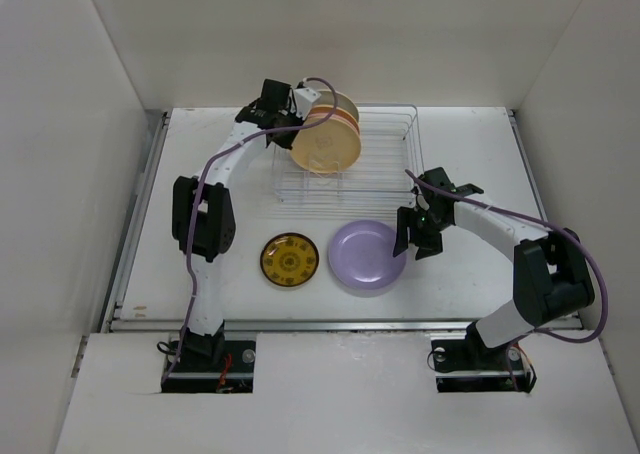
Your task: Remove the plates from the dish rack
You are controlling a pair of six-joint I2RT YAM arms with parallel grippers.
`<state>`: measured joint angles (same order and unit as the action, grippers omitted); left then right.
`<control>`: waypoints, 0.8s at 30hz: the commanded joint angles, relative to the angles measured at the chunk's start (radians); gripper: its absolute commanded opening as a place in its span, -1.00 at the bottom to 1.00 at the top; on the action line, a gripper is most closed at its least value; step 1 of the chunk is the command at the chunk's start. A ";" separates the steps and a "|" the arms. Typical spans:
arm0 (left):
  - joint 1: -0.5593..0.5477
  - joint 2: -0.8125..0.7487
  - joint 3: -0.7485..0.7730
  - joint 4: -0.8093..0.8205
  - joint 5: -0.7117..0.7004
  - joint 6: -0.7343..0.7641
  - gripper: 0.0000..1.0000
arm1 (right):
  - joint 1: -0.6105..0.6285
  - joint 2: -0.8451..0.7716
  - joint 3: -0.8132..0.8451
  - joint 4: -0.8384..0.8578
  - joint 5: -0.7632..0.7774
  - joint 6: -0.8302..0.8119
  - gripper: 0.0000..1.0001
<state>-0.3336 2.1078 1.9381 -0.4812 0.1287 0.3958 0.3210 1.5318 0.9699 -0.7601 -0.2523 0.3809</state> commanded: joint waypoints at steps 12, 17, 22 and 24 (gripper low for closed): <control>0.028 -0.169 0.015 -0.008 0.107 -0.115 -1.00 | -0.005 -0.035 0.032 -0.019 0.016 -0.008 0.36; 0.028 -0.210 0.024 -0.023 0.138 -0.144 -1.00 | -0.005 -0.035 0.043 -0.019 0.025 -0.008 0.36; 0.028 -0.210 0.015 -0.037 0.138 -0.144 -1.00 | -0.005 -0.044 0.043 -0.019 0.025 -0.008 0.36; 0.028 -0.210 0.015 -0.037 0.138 -0.144 -1.00 | -0.005 -0.044 0.043 -0.028 0.025 -0.008 0.36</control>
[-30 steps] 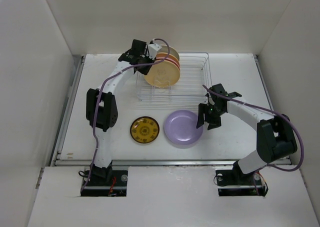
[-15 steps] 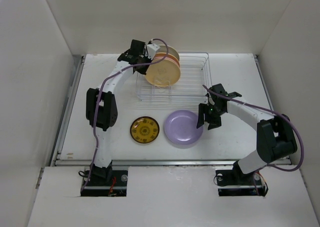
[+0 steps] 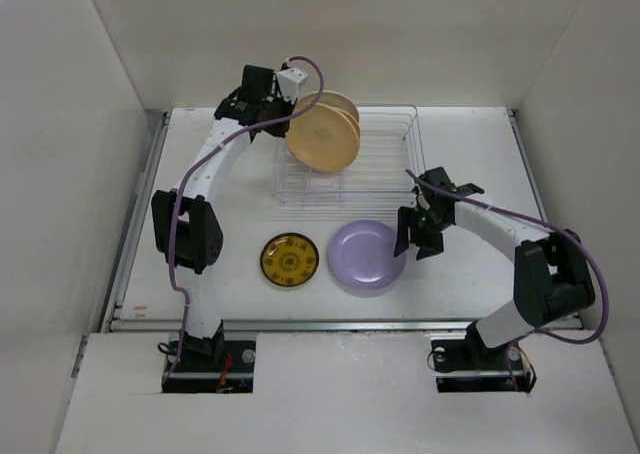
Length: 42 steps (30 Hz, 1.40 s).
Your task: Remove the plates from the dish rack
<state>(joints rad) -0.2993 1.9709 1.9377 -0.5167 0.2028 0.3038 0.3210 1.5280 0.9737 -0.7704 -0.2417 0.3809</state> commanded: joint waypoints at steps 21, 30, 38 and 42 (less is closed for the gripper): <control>0.003 -0.093 0.121 -0.202 0.257 -0.086 -1.00 | -0.005 -0.074 0.095 -0.055 0.057 -0.008 0.36; -0.101 -0.072 0.130 -0.638 0.271 0.126 -1.00 | -0.005 -0.264 0.278 -0.170 0.490 0.248 0.36; -0.293 0.023 0.014 -0.726 0.248 0.085 -1.00 | -0.005 -0.379 0.290 -0.161 0.630 0.306 0.36; -0.385 0.089 0.027 -0.669 0.192 0.020 -1.00 | -0.005 -0.419 0.240 -0.142 0.605 0.306 0.36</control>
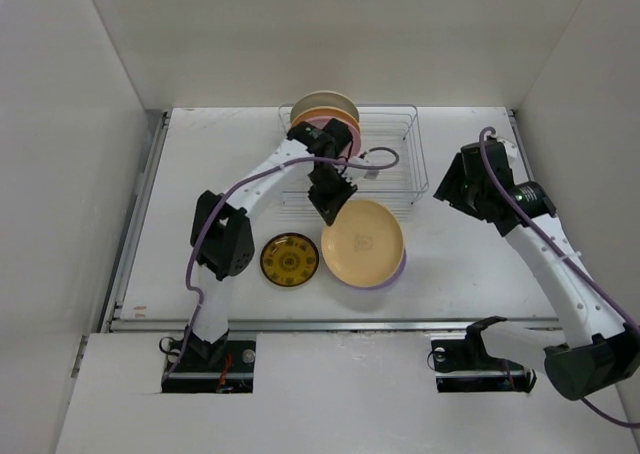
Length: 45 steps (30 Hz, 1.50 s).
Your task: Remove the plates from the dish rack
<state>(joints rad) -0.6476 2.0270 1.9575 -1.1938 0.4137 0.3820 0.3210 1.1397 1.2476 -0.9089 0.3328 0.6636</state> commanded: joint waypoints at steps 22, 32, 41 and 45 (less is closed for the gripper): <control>-0.103 0.193 0.144 -0.007 -0.190 -0.105 -0.47 | -0.005 -0.100 -0.112 0.045 -0.021 -0.045 0.36; -0.081 0.119 0.204 -0.098 -0.122 -0.071 -0.02 | -0.005 -0.045 -0.067 0.108 -0.133 -0.145 0.39; 0.169 -0.177 0.055 0.101 -0.156 -0.227 0.00 | -0.005 0.158 0.162 0.324 -0.328 -0.384 0.46; 0.342 -0.266 -0.029 0.198 -0.179 -0.276 0.06 | -0.005 0.462 0.411 0.344 -0.452 -0.485 0.52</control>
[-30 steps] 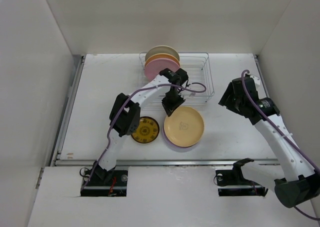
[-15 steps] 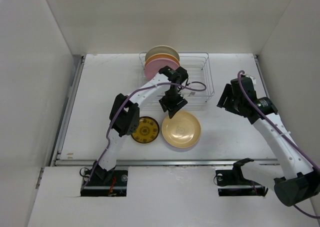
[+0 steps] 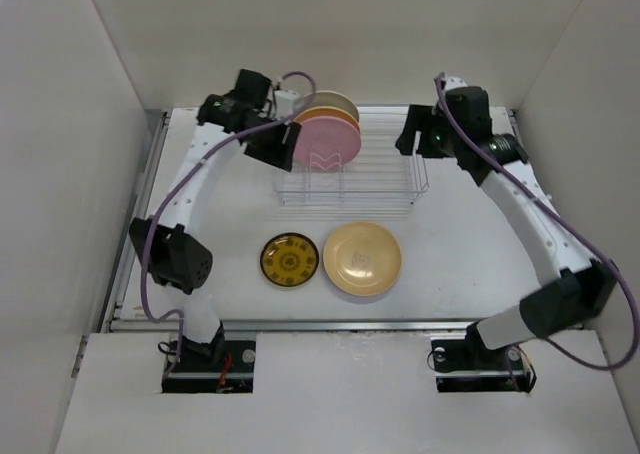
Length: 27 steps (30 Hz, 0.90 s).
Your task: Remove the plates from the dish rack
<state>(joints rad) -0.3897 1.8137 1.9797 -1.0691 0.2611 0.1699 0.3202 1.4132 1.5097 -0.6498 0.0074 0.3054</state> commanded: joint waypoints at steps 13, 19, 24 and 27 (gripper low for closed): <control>0.272 0.016 -0.082 0.093 0.013 -0.076 0.08 | 0.155 0.572 0.469 0.249 -0.015 -0.364 0.35; 0.281 0.145 -0.042 0.093 0.093 -0.122 0.08 | 0.164 0.674 0.529 0.286 0.059 -0.387 0.27; 0.281 0.213 -0.019 0.109 0.109 -0.145 0.08 | 0.164 0.696 0.540 0.286 0.068 -0.420 0.24; 0.281 0.245 -0.010 0.109 0.118 -0.155 0.08 | 0.164 0.714 0.540 0.295 0.031 -0.430 0.13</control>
<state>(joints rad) -0.1162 2.0743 1.9137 -0.9634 0.3428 0.0402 0.4839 2.1109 2.0098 -0.4110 0.0513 -0.0921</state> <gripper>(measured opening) 0.538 0.575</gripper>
